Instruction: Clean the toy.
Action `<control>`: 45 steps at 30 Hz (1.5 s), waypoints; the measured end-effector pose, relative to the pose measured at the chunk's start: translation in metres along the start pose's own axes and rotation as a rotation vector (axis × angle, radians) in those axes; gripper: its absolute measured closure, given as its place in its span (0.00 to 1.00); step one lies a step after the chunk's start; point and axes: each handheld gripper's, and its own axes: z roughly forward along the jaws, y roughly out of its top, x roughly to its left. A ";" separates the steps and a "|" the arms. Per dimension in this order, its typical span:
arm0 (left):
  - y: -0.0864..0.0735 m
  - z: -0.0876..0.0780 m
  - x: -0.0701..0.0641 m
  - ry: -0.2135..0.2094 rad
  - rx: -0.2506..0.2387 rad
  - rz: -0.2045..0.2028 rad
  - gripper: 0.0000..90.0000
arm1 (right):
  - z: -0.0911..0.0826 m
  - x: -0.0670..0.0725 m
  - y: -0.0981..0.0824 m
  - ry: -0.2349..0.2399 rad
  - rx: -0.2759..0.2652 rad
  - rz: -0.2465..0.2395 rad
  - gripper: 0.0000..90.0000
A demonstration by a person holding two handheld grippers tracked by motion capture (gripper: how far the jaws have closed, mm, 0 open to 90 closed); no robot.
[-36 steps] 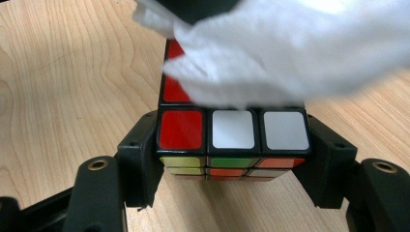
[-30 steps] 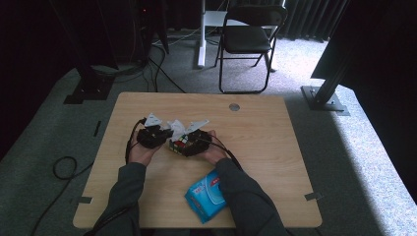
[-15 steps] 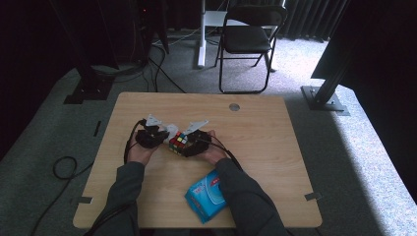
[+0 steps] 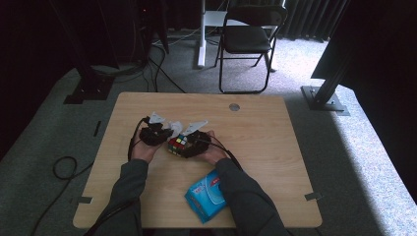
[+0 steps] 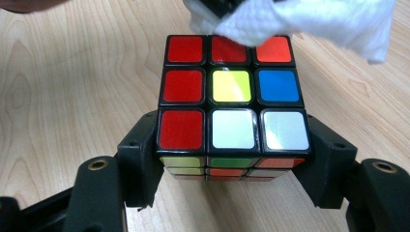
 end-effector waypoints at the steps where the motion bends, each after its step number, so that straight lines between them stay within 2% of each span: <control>1: 0.000 0.000 0.000 0.000 0.000 0.000 0.95 | 0.000 0.000 0.000 0.000 0.000 0.000 0.38; 5: -0.005 0.007 0.002 -0.003 0.018 -0.015 0.95 | -0.001 -0.001 0.000 0.003 -0.007 0.002 0.38; 14: -0.014 0.016 0.004 -0.006 0.060 -0.015 0.95 | -0.002 -0.001 0.000 0.004 -0.018 0.003 0.38; 18: -0.015 0.017 0.003 -0.001 0.070 -0.008 0.95 | -0.002 0.000 0.000 0.003 -0.016 -0.002 0.38; 21: -0.017 0.019 0.004 0.006 0.102 0.020 0.94 | -0.003 -0.001 0.000 0.002 -0.025 0.007 0.38; 24: -0.019 0.020 0.004 0.002 0.105 0.018 0.94 | -0.003 -0.001 0.000 0.001 -0.026 0.008 0.38; 32: -0.017 0.017 0.002 0.013 0.089 0.018 0.95 | -0.002 0.000 0.000 0.016 -0.020 0.004 0.38; 38: -0.011 0.009 0.001 0.005 0.046 0.012 0.95 | -0.001 0.001 0.000 0.019 -0.008 -0.006 0.38; 40: -0.010 0.005 0.003 -0.009 0.011 -0.005 0.95 | 0.000 0.001 0.000 0.017 -0.002 -0.012 0.38; 43: -0.010 0.003 0.002 -0.021 -0.013 -0.015 0.95 | 0.001 0.001 0.000 0.012 0.004 -0.013 0.38; 45: -0.008 -0.001 0.001 -0.020 -0.023 -0.011 0.95 | 0.001 0.001 0.000 0.007 0.004 -0.011 0.38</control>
